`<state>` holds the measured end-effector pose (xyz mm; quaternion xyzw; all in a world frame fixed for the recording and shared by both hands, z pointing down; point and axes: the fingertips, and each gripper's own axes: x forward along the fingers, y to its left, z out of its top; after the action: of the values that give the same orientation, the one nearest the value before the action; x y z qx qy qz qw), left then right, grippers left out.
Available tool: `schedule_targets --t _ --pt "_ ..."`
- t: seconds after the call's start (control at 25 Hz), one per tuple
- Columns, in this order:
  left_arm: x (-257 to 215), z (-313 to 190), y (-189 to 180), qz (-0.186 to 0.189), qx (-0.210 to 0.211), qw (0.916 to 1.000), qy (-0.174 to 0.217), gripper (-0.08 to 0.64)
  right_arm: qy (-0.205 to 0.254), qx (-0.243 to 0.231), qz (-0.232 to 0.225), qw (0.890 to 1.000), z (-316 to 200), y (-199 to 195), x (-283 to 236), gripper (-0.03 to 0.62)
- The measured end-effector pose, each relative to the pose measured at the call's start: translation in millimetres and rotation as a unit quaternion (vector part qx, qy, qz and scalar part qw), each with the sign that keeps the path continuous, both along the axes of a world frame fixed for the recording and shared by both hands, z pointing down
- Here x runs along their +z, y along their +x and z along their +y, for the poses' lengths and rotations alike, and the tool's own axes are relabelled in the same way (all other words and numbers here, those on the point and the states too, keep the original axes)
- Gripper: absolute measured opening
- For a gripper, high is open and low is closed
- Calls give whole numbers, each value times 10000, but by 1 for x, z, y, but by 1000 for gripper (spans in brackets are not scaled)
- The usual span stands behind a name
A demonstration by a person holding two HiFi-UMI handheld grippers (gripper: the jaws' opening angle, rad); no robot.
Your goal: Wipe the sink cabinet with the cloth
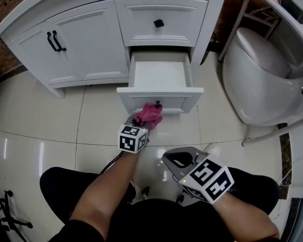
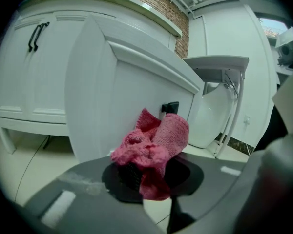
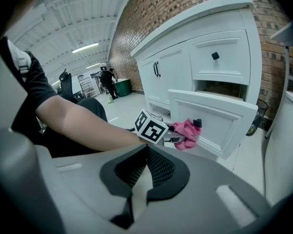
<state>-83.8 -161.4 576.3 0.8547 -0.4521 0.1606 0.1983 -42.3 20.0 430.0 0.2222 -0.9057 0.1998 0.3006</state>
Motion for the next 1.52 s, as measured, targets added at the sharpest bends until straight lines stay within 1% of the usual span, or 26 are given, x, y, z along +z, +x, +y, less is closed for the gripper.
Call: schedule_targets --t 0.16,0.28,0.52,0.64,0.72,0.8,0.84,0.92,0.96,1.04,1.16,1.2,1.36,1.44,1.52 --pt "-4 0 -23 -63 -226 9997 -20 93 64 21 17 10000 -1 -1 -1 6" --pt "-9 3 -42 -198 -314 9993 -70 92 116 37 -21 9999 -3 -4 -6 6" --pt "-21 9 -75 -305 -582 9976 -200 91 326 104 -78 9994 -8 -4 -17 6" --pt "-26 14 -86 -266 -712 9968 -257 91 392 160 -102 9991 -11 -1 -22 6" --pt "-26 20 -88 -302 -703 9964 -377 91 434 195 -120 9988 -12 0 -25 6" --pt "-29 30 -85 -462 -535 9959 -565 91 513 259 -184 9982 -14 1 -31 6" --pt "-34 35 -81 -595 -372 9957 -604 91 568 309 -230 9976 -17 3 -36 6" --pt "-55 42 -70 -843 33 9952 -501 91 685 436 -329 9962 -25 8 -46 6" --pt "-68 45 -65 -889 205 9950 -406 91 735 497 -376 9953 -28 12 -50 6" --pt "-95 53 -58 -784 434 9956 -268 91 813 593 -448 9939 -32 18 -57 6" --pt "-131 73 -48 -442 727 9961 -236 91 878 708 -513 9923 -34 27 -64 6" --pt "-142 81 -45 -393 832 9955 -203 91 897 751 -522 9918 -35 30 -66 6" --pt "-178 110 -41 -473 1110 9927 68 91 931 872 -463 9908 -36 40 -67 6" --pt "-185 123 -41 -554 1171 9914 158 91 889 860 -407 9915 -32 42 -64 6" --pt "-185 134 -42 -584 1207 9909 139 91 833 822 -349 9925 -26 42 -60 6"
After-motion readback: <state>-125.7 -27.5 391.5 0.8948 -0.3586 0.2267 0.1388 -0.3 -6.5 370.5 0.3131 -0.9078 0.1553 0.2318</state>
